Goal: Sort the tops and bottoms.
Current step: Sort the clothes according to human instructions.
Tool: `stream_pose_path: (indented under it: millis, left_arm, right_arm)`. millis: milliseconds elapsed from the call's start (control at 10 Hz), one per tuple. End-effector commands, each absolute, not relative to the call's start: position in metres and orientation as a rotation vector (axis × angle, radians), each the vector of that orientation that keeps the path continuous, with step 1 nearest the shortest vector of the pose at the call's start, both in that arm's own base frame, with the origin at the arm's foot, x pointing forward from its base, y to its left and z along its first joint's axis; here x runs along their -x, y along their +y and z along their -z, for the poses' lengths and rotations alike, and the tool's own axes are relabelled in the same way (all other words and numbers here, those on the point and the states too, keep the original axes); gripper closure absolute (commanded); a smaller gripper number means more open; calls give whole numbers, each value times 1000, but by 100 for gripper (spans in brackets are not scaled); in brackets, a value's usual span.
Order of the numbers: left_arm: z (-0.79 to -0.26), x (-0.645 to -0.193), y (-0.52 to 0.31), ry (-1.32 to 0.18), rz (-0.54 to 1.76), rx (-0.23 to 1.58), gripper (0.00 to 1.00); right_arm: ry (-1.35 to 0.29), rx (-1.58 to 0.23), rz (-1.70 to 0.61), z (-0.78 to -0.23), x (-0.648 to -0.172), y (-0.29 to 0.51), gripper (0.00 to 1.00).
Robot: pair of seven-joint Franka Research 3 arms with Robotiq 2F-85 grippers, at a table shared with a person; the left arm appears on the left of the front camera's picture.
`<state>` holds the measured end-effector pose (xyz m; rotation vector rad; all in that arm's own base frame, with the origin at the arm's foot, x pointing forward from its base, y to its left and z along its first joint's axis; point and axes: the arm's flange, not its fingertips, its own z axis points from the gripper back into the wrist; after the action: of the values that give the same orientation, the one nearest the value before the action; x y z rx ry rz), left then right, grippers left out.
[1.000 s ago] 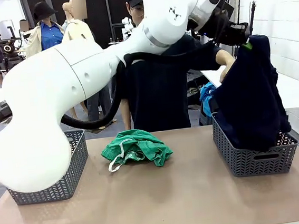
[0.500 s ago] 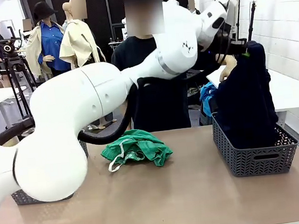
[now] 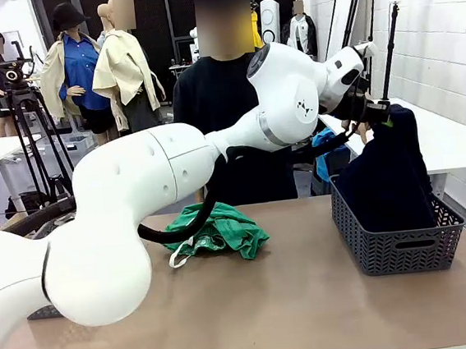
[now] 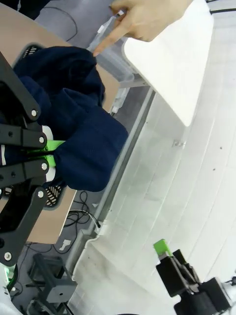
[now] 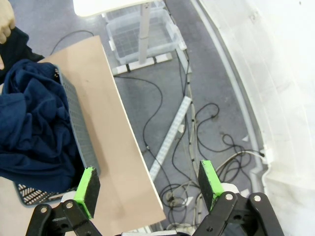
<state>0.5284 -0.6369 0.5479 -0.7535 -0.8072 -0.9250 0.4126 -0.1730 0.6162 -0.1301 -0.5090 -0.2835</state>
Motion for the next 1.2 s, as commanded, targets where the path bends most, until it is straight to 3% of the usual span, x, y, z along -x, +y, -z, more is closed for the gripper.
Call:
stream_pose_path:
  millis: [0, 600, 1100]
  left_arm:
    - [-571, -604, -728, -759, 930, 708, 100]
    - [-494, -580, -729, -592, 985, 664, 100]
    - [-465, -567, -713, -424, 1066, 580, 100]
  right_arm:
    - [-504, 122, 279, -616, -413, -173, 0]
    - [-504, 122, 279, -616, -413, -173, 0]
    - [-504, 122, 279, -616, -413, -173, 0]
